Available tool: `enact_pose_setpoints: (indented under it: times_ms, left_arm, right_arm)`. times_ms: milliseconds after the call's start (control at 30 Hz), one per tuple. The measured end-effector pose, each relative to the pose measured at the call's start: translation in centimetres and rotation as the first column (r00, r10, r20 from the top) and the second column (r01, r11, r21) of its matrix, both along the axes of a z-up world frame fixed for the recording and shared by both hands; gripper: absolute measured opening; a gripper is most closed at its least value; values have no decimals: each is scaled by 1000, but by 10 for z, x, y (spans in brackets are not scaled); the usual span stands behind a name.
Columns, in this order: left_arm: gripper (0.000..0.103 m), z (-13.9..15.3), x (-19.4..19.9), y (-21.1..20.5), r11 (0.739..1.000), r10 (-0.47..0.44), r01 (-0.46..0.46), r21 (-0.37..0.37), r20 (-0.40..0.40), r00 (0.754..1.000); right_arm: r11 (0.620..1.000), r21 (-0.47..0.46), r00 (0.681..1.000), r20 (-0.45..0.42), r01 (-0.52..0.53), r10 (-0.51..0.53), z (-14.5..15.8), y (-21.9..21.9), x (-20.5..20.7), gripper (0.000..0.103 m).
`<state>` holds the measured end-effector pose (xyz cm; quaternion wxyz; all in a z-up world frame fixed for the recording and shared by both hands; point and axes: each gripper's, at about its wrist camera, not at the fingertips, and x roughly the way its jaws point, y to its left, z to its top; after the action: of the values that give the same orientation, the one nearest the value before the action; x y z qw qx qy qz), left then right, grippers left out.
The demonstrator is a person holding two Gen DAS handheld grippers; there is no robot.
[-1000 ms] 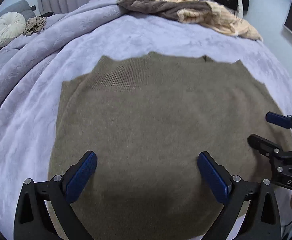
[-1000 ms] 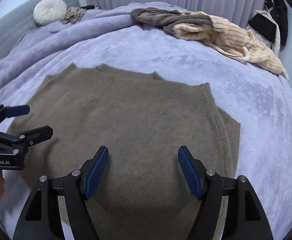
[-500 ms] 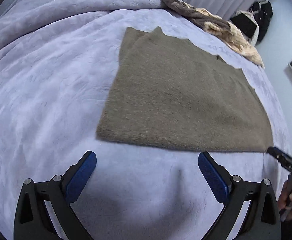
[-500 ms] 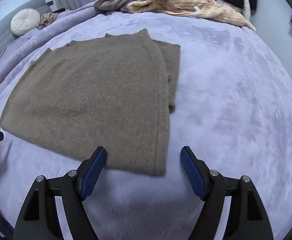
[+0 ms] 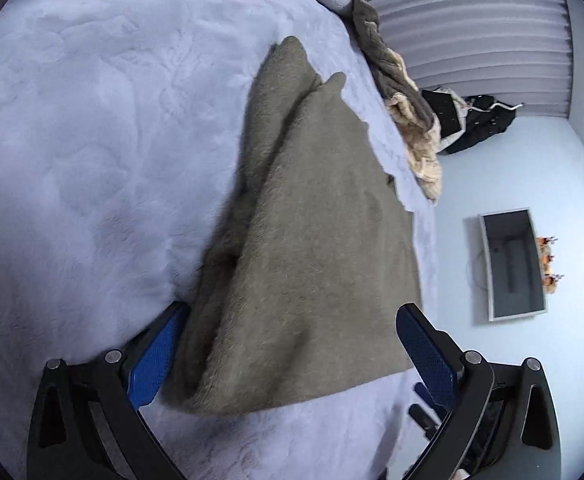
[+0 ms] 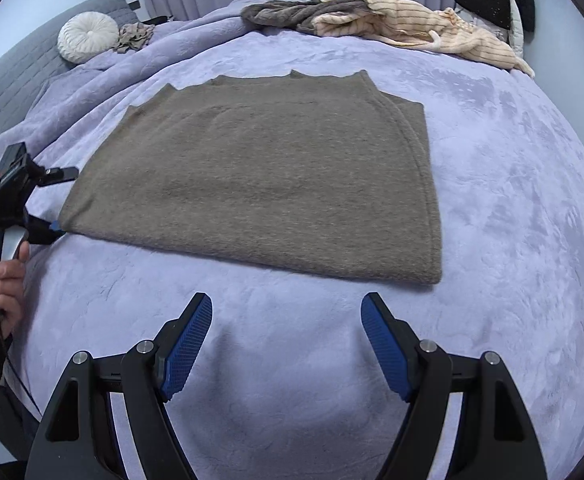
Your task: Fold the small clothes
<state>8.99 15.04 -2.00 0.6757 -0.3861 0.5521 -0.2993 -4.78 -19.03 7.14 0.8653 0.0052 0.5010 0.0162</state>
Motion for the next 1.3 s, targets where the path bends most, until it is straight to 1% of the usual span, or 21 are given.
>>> enact_pose_setpoints:
  times_ms: [33, 67, 100, 167, 267, 300, 333, 400, 433, 533, 567, 633, 700, 800, 933, 1033, 1100, 1133, 1167, 1233, 1300]
  left_arm:
    - [102, 0, 2, -5, 998, -22, 22, -52, 2, 1000]
    - [102, 1, 3, -9, 996, -48, 48, -77, 11, 999]
    - [102, 2, 2, -16, 994, -73, 75, -86, 28, 997]
    - [102, 3, 1, -26, 993, -98, 102, -60, 79, 992]
    - [102, 6, -3, -24, 996, -48, 59, -73, 143, 989]
    - [99, 6, -4, -24, 996, -23, 36, -76, 164, 986]
    - [95, 7, -7, -23, 998, -2, 14, -64, 188, 982]
    - [71, 3, -10, -22, 1000, 19, -14, -26, 212, 977]
    - [66, -1, -9, -20, 999, 29, -25, -20, 215, 976]
    - [46, -12, -6, -9, 997, 68, -57, -55, 221, 973]
    - [35, -17, -3, -7, 997, 71, -60, -57, 210, 975]
    - [33, -22, 1, -8, 996, 70, -58, -66, 205, 976]
    - [32, -20, 1, -12, 998, 64, -58, -33, 225, 972]
    - [32, -18, 6, -23, 998, 60, -61, -3, 238, 969]
    - [32, -17, 10, -30, 997, 58, -67, 26, 253, 966]
    - [32, -17, 13, -35, 997, 60, -71, 33, 258, 964]
    - [32, -16, 13, -36, 997, 60, -73, 38, 261, 963]
    - [32, -15, 14, -39, 996, 60, -74, 44, 262, 963]
    - [32, -13, 14, -41, 996, 58, -75, 55, 262, 963]
    - [30, -7, 14, -47, 993, 53, -77, 88, 239, 969]
    - [28, 9, 12, -55, 988, 39, -75, 137, 249, 968]
  right_arm:
    - [1000, -3, 1000, -2, -11, 11, 0, 4, 1, 80]
    - [1000, -9, 1000, -8, -20, 20, 0, 10, 4, 80]
    - [999, -18, 1000, -15, -27, 27, 0, 14, 8, 80]
    - [999, -28, 999, -22, -37, 37, 2, 21, 18, 80]
    - [998, -43, 999, -15, -49, 49, 11, 33, 38, 80]
    - [997, -50, 998, -10, -59, 58, 16, 38, 48, 80]
    - [996, -55, 998, -3, -69, 69, 21, 44, 59, 80]
    - [994, -49, 995, 3, -95, 95, 30, 58, 88, 80]
    - [994, -32, 994, -2, -107, 107, 33, 66, 105, 80]
    - [989, 61, 987, -72, -136, 141, 30, 95, 166, 80]
    - [985, 92, 983, -101, -143, 152, 27, 108, 188, 80]
    - [982, 138, 976, -157, -132, 153, 17, 134, 229, 80]
    - [982, 159, 972, -193, -106, 136, 6, 159, 261, 80]
    - [989, 121, 965, -236, -87, 114, -13, 191, 299, 80]
    - [993, 38, 945, -302, -115, 121, -44, 232, 323, 80]
    - [975, -132, 943, -305, -180, 133, -63, 258, 324, 80]
    - [962, -185, 950, -274, -203, 148, -67, 265, 320, 67]
    - [956, -201, 952, -262, -213, 157, -65, 266, 319, 46]
    - [954, -199, 951, -258, -222, 168, -62, 264, 317, 33]
    - [959, -162, 951, -244, -232, 188, -53, 255, 314, 23]
    - [966, -97, 950, -231, -239, 212, -43, 242, 310, 20]
